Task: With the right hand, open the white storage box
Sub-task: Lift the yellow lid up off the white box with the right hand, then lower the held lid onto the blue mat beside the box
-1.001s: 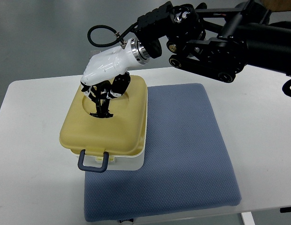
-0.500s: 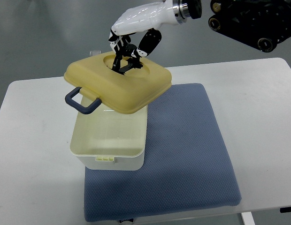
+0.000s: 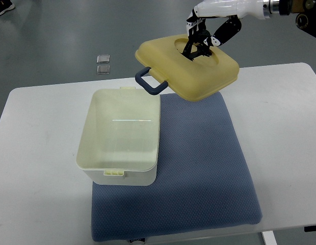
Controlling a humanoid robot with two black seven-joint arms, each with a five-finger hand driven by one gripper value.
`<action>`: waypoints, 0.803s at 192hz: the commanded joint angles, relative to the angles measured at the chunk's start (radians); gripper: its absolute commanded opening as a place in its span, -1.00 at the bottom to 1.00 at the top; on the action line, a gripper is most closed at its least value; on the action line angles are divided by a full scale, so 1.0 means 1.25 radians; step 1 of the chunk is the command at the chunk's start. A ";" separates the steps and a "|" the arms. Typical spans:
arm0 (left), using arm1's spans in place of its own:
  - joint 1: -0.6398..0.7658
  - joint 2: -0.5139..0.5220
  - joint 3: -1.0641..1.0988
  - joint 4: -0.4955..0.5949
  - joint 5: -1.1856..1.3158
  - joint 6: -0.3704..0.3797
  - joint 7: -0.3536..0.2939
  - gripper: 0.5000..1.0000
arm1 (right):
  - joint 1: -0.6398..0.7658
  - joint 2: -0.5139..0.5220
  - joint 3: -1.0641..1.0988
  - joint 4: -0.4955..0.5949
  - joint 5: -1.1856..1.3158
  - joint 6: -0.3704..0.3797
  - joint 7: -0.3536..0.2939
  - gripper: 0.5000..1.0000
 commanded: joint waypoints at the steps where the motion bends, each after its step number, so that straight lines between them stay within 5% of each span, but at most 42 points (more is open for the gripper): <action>1: 0.000 0.000 0.000 0.000 0.000 0.000 0.001 1.00 | -0.039 -0.007 -0.001 -0.016 -0.001 -0.012 0.001 -1.00; 154: 0.000 0.000 0.000 0.000 0.000 0.000 0.001 1.00 | -0.210 0.007 -0.007 -0.044 -0.009 -0.074 0.011 -1.00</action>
